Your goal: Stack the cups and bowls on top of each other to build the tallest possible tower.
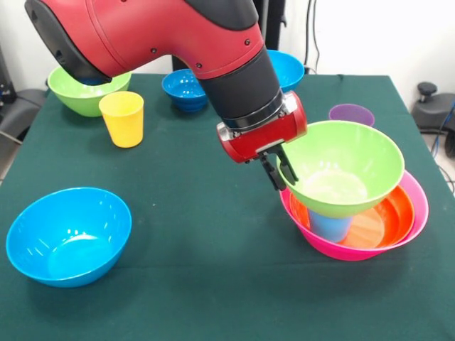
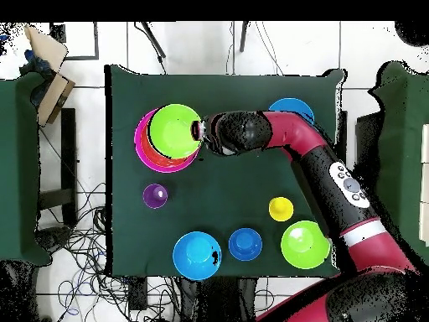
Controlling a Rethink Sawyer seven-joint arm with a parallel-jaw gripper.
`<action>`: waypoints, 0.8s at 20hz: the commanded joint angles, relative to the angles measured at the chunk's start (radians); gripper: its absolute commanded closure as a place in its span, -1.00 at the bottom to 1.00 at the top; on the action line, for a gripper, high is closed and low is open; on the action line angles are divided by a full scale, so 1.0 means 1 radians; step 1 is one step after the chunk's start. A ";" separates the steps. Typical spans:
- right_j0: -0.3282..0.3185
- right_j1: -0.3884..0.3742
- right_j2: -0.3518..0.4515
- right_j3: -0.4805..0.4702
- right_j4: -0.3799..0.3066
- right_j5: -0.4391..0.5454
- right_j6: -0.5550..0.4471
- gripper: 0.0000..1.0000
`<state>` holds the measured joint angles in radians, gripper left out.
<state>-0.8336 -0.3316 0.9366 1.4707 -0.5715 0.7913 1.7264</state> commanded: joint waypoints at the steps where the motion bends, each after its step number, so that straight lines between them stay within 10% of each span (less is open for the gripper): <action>1: 0.043 0.022 -0.022 -0.071 -0.032 0.135 -0.304 1.00; 14: 0.032 0.001 -0.027 -0.028 -0.028 0.131 -0.265 1.00; 15: 0.034 0.001 -0.030 -0.030 -0.024 0.134 -0.257 -1.00; 16: 0.029 -0.011 -0.027 -0.017 -0.022 0.138 -0.256 -1.00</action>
<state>-0.8317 -0.3320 0.9374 1.4643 -0.5694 0.8128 1.7264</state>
